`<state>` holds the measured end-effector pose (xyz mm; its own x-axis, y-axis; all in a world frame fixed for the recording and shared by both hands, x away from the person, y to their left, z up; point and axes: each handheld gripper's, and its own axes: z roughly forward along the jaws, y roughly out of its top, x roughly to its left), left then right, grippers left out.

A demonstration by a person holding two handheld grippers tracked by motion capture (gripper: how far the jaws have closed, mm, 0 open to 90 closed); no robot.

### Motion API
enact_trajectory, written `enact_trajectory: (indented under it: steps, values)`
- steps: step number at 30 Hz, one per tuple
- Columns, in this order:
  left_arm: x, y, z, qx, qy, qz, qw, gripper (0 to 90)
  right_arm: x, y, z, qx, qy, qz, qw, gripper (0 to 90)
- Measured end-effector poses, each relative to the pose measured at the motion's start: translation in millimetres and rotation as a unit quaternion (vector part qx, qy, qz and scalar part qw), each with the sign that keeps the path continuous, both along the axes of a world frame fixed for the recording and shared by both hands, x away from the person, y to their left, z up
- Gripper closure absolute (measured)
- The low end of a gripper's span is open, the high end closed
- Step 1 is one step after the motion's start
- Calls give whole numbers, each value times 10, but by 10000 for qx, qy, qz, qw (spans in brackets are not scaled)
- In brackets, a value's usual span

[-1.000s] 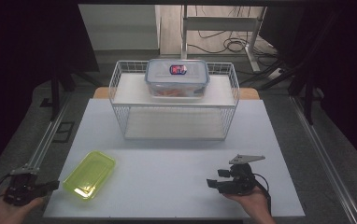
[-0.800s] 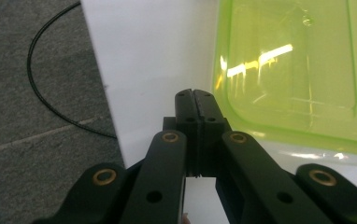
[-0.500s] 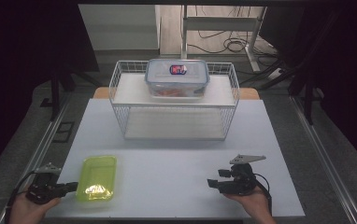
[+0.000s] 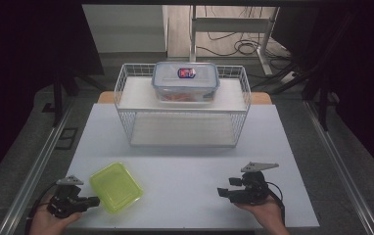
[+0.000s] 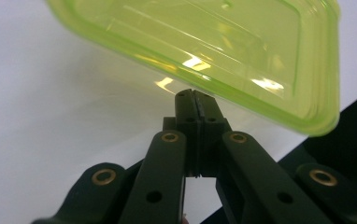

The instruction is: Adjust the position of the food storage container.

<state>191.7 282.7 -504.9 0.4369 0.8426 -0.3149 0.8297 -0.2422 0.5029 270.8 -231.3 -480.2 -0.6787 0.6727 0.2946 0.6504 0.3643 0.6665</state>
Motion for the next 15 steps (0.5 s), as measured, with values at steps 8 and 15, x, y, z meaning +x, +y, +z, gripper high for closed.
enact_trajectory:
  steps: [8,15]
  values:
    - [-21,-204,-14,28,-18,-289,9996,900,1,-2,3,-3,-2,3,10000,327]
    - [13,-388,-16,-49,-25,-462,9989,900,-1,-6,9,-14,-21,8,10000,327]
